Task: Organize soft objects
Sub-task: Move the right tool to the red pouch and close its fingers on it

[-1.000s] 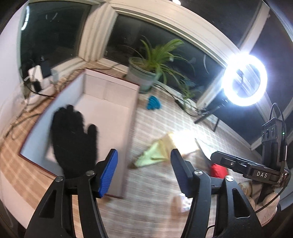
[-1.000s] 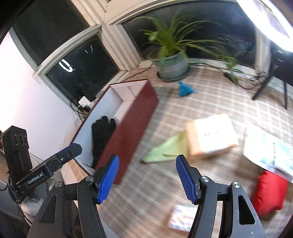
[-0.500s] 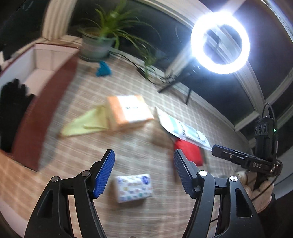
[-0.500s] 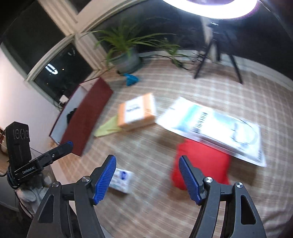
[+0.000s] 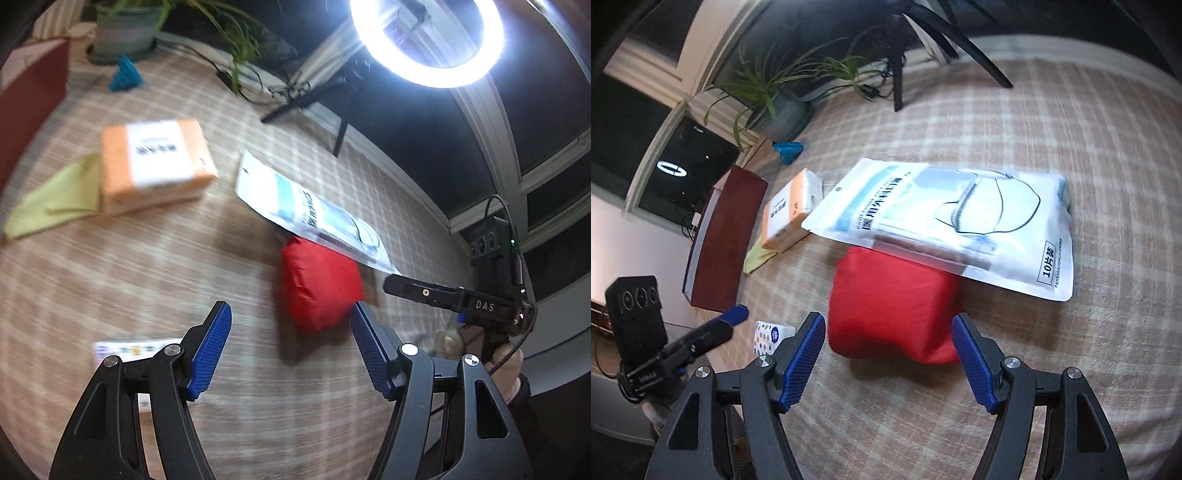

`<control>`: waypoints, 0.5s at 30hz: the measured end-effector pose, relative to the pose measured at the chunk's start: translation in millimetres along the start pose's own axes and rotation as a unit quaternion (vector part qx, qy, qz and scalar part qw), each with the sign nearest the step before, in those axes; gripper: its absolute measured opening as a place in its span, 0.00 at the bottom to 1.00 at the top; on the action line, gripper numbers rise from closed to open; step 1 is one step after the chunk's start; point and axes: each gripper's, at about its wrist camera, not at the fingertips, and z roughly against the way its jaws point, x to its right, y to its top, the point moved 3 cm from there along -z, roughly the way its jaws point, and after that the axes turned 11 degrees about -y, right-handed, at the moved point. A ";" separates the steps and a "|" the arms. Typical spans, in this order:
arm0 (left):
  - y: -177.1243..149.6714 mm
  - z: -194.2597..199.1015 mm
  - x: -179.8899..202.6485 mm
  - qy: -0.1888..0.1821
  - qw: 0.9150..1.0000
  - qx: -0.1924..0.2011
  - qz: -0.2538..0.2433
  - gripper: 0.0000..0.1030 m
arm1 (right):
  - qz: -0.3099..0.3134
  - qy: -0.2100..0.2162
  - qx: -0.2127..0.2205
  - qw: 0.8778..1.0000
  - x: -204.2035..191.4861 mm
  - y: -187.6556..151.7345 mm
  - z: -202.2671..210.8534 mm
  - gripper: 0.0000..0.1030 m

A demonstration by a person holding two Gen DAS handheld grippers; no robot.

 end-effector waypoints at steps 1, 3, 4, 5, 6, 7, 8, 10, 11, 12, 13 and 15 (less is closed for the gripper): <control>0.0 -5.5 0.7 -0.002 1.000 -0.005 0.002 0.65 | -0.004 0.005 -0.004 1.000 4.1 1.0 -1.9 0.65; -0.4 -18.4 2.1 -0.006 1.000 -0.020 0.004 0.65 | -0.012 0.012 -0.010 1.000 11.1 3.3 -6.6 0.65; -0.4 -23.3 2.0 -0.007 1.000 -0.026 0.005 0.65 | -0.012 0.015 -0.013 1.000 13.4 4.3 -8.7 0.65; -0.7 -28.2 3.1 -0.007 1.000 -0.030 0.005 0.65 | -0.010 0.016 -0.015 1.000 13.7 4.3 -10.3 0.65; -0.9 -33.7 3.6 -0.008 0.999 -0.035 0.006 0.65 | -0.008 0.016 -0.017 1.000 14.4 5.5 -12.3 0.65; -0.7 -37.9 3.4 -0.007 0.999 -0.039 0.005 0.65 | -0.006 0.016 -0.018 1.000 16.1 6.1 -14.5 0.65; -0.6 -41.6 3.4 -0.008 0.999 -0.043 0.006 0.65 | -0.006 0.017 -0.021 1.000 17.6 7.1 -17.1 0.65; 0.0 -49.7 3.4 -0.009 0.999 -0.050 0.007 0.65 | -0.006 0.022 -0.027 0.999 20.3 8.7 -21.9 0.65; 0.6 -54.3 2.9 -0.008 0.998 -0.055 0.009 0.65 | -0.006 0.023 -0.029 0.999 20.9 9.9 -24.0 0.65; 1.2 -58.1 2.1 -0.007 0.998 -0.058 0.009 0.65 | -0.007 0.024 -0.031 0.999 21.8 10.7 -26.3 0.65; 2.4 -61.8 1.0 -0.005 0.998 -0.062 0.009 0.65 | -0.008 0.025 -0.033 0.999 22.6 11.6 -28.7 0.65; 5.0 -71.2 -0.3 -0.004 0.998 -0.068 0.008 0.65 | -0.010 0.028 -0.037 0.999 24.4 12.8 -32.9 0.65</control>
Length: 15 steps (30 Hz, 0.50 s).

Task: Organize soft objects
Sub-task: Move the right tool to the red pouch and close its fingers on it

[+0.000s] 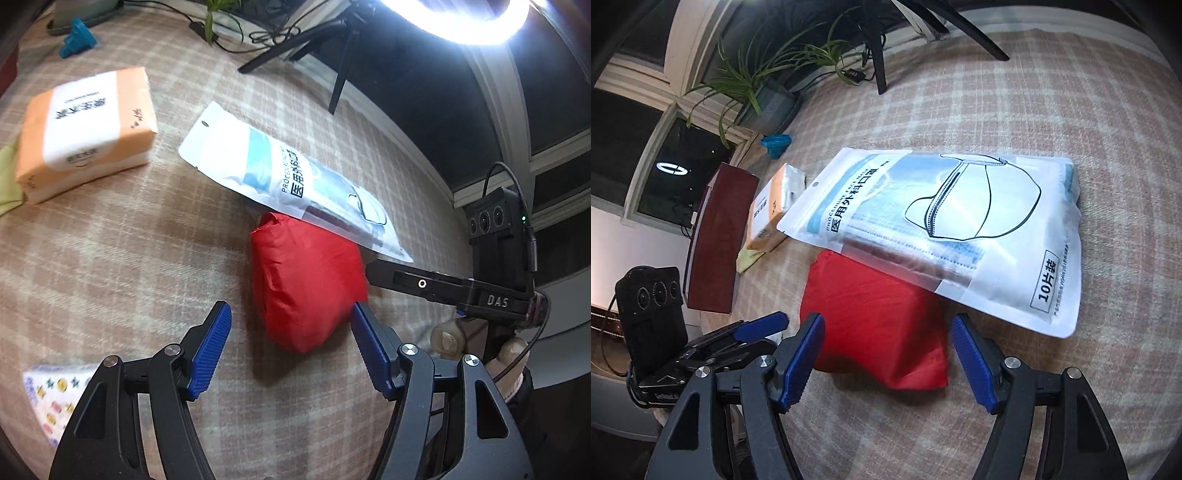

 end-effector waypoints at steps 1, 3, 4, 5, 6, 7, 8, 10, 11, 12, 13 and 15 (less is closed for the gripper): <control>1.1 -3.5 -0.8 0.000 1.000 -0.004 -0.001 0.65 | -0.002 0.003 -0.003 1.000 1.2 0.9 -2.5 0.65; 2.6 -8.4 -1.7 0.001 1.000 -0.009 -0.004 0.65 | -0.007 0.009 -0.008 1.000 2.6 2.6 -7.1 0.65; 3.0 -10.7 -2.0 0.000 1.000 -0.012 -0.006 0.65 | -0.009 0.012 -0.010 1.000 2.9 3.1 -8.9 0.65; 2.6 -12.0 -1.7 0.000 1.000 -0.014 -0.008 0.65 | -0.011 0.014 -0.011 1.000 3.3 3.9 -11.0 0.65; 3.4 -13.9 -1.3 -0.001 1.000 -0.016 -0.011 0.65 | -0.012 0.016 -0.013 1.000 4.0 4.4 -13.2 0.65; 4.3 -16.1 -0.6 -0.001 1.000 -0.016 -0.013 0.65 | -0.013 0.017 -0.015 1.000 4.0 5.0 -15.5 0.65; 4.4 -17.1 -0.4 -0.002 1.000 -0.017 -0.015 0.65 | -0.014 0.018 -0.017 1.000 4.0 5.0 -16.9 0.65; 4.8 -18.9 0.4 -0.010 1.000 -0.018 -0.018 0.64 | -0.016 0.022 -0.020 0.999 3.5 5.7 -20.1 0.65; 5.2 -20.0 1.0 -0.012 1.000 -0.018 -0.020 0.63 | -0.017 0.024 -0.023 0.999 3.1 6.3 -22.2 0.65; 4.0 -19.0 1.5 -0.013 1.000 -0.018 -0.022 0.62 | -0.017 0.026 -0.025 0.999 2.6 6.6 -24.0 0.65; 4.6 -19.7 2.1 -0.013 0.999 -0.018 -0.025 0.62 | -0.017 0.026 -0.026 0.999 2.4 7.0 -25.5 0.65; 3.5 -19.1 3.8 -0.015 0.999 -0.017 -0.033 0.57 | -0.018 0.027 -0.029 0.999 1.7 7.5 -28.8 0.65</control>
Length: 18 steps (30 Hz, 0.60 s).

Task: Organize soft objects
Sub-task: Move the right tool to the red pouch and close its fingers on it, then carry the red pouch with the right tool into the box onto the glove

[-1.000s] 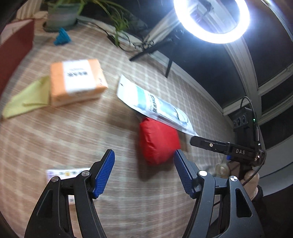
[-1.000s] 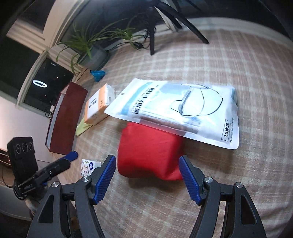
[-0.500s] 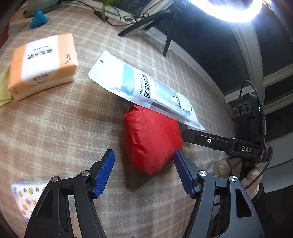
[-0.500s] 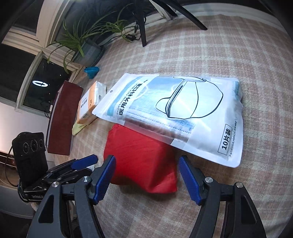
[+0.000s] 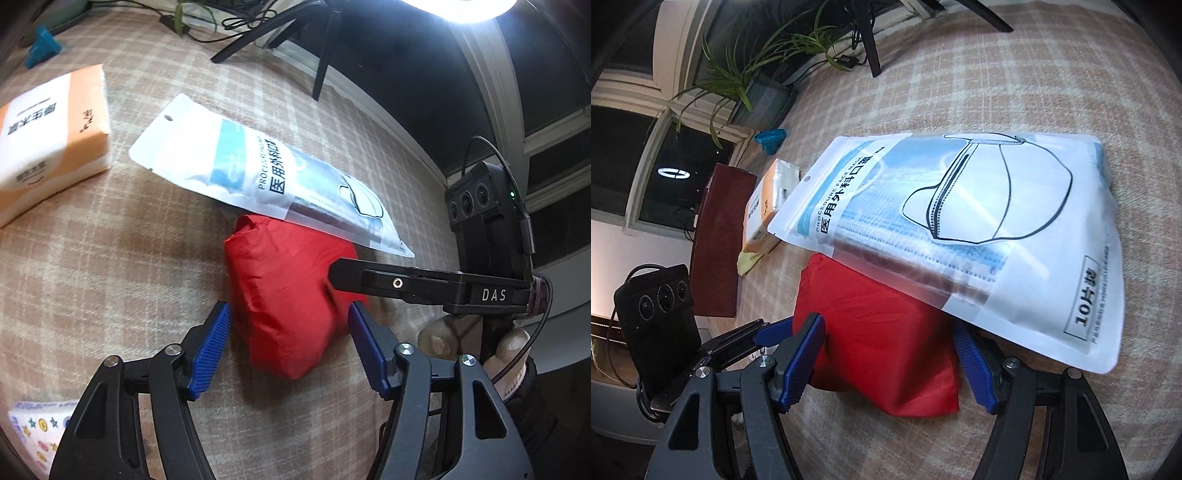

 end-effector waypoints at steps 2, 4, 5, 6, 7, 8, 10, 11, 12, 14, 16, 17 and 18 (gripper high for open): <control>-1.6 0.8 1.4 0.000 1.000 -0.001 -0.005 0.50 | -0.003 0.004 -0.001 1.000 -0.8 0.7 -2.2 0.65; 0.0 -1.2 2.5 -0.003 1.000 -0.001 -0.009 0.43 | -0.005 0.008 0.000 1.000 -2.4 1.1 -2.8 0.65; 0.9 -2.7 3.6 -0.004 1.000 -0.001 -0.012 0.42 | -0.005 0.008 0.000 1.000 -2.8 1.1 -2.9 0.62; 0.8 -3.0 5.2 -0.004 1.000 -0.001 -0.015 0.41 | -0.004 0.008 0.000 1.000 -3.5 0.9 -3.0 0.60; 0.6 -3.3 6.6 -0.005 1.000 -0.001 -0.019 0.40 | -0.003 0.008 0.000 1.000 -4.6 0.8 -2.8 0.58; -0.6 -3.6 9.0 -0.003 1.000 -0.002 -0.024 0.39 | -0.002 0.007 0.001 1.000 -5.8 0.4 -2.3 0.56; -2.4 -3.4 11.9 -0.004 1.000 -0.003 -0.031 0.39 | 0.002 0.002 0.001 1.000 -9.0 -0.5 -2.2 0.54; -3.9 -2.9 13.4 -0.005 0.999 -0.003 -0.034 0.39 | 0.005 -0.001 0.002 1.000 -10.8 -1.4 -1.6 0.53; -4.9 -2.6 14.2 -0.006 0.999 -0.004 -0.035 0.39 | 0.007 -0.006 0.004 1.000 -11.9 -2.2 -0.7 0.53; -8.8 -2.2 16.5 -0.011 0.999 -0.005 -0.037 0.39 | 0.007 -0.010 0.006 1.000 -12.6 -5.1 1.1 0.52; -11.8 -0.5 17.3 -0.015 0.999 -0.008 -0.038 0.39 | 0.001 -0.009 0.006 1.000 -11.4 -8.9 2.7 0.52; -14.6 0.0 18.0 -0.017 0.999 -0.009 -0.038 0.39 | -0.002 -0.008 0.006 1.000 -10.8 -11.3 3.6 0.51; -16.1 0.0 18.6 -0.019 0.999 -0.010 -0.038 0.39 | -0.003 -0.009 0.007 1.000 -10.5 -13.7 4.5 0.51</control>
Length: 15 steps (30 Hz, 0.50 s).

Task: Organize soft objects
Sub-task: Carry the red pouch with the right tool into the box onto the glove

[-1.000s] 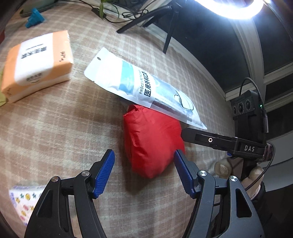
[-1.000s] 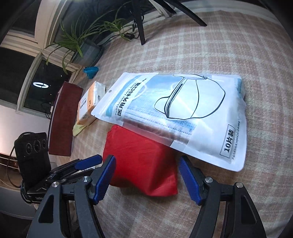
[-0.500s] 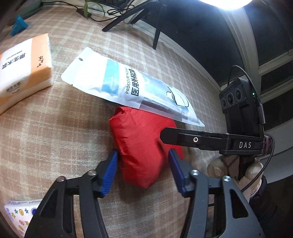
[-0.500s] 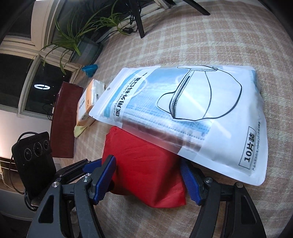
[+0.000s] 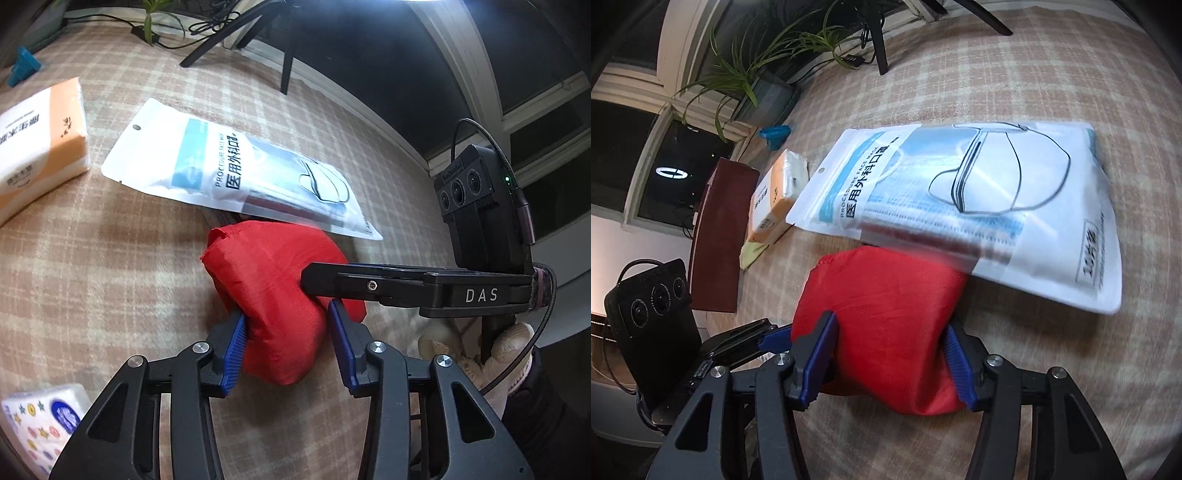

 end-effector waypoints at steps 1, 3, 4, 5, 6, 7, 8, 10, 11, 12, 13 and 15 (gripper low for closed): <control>-1.6 0.3 0.8 -0.002 1.000 -0.001 -0.001 0.39 | -0.001 -0.001 0.001 1.000 0.1 -2.4 1.0 0.51; -5.6 1.1 2.9 -0.006 1.000 -0.004 -0.003 0.39 | -0.002 -0.003 0.002 1.000 -0.2 -8.1 2.9 0.50; -7.6 1.8 3.8 -0.008 1.000 -0.005 -0.004 0.39 | -0.003 -0.004 0.002 1.000 -0.5 -10.9 4.0 0.50; -8.6 2.7 4.5 -0.009 1.000 -0.005 -0.006 0.39 | -0.005 -0.006 0.003 1.000 -0.6 -14.4 5.5 0.50; -10.5 4.5 5.3 -0.010 1.000 -0.005 -0.007 0.39 | -0.005 -0.006 0.004 1.000 -0.7 -17.2 6.6 0.49; -12.8 7.3 5.8 -0.012 1.000 -0.004 -0.008 0.39 | -0.006 -0.007 0.005 1.000 -1.1 -20.0 7.7 0.49; -14.6 10.1 6.9 -0.014 1.000 -0.003 -0.010 0.39 | -0.008 -0.007 0.006 1.000 -1.8 -22.8 8.9 0.48; -17.5 16.0 9.9 -0.016 1.000 0.000 -0.014 0.39 | -0.010 -0.008 0.010 1.000 -4.1 -28.4 11.8 0.48; -19.1 20.3 11.9 -0.017 1.000 0.002 -0.019 0.39 | -0.010 -0.009 0.013 1.000 -6.5 -31.5 14.3 0.48; -20.7 24.5 12.8 -0.017 1.000 0.004 -0.022 0.39 | -0.010 -0.009 0.016 1.000 -8.2 -33.7 16.2 0.48; -21.9 30.1 14.4 -0.018 0.999 0.007 -0.025 0.39 | -0.010 -0.010 0.019 1.000 -10.9 -35.9 18.9 0.48; -24.2 40.9 16.5 -0.020 0.999 0.013 -0.031 0.39 | -0.009 -0.010 0.027 1.000 -18.1 -39.7 24.6 0.47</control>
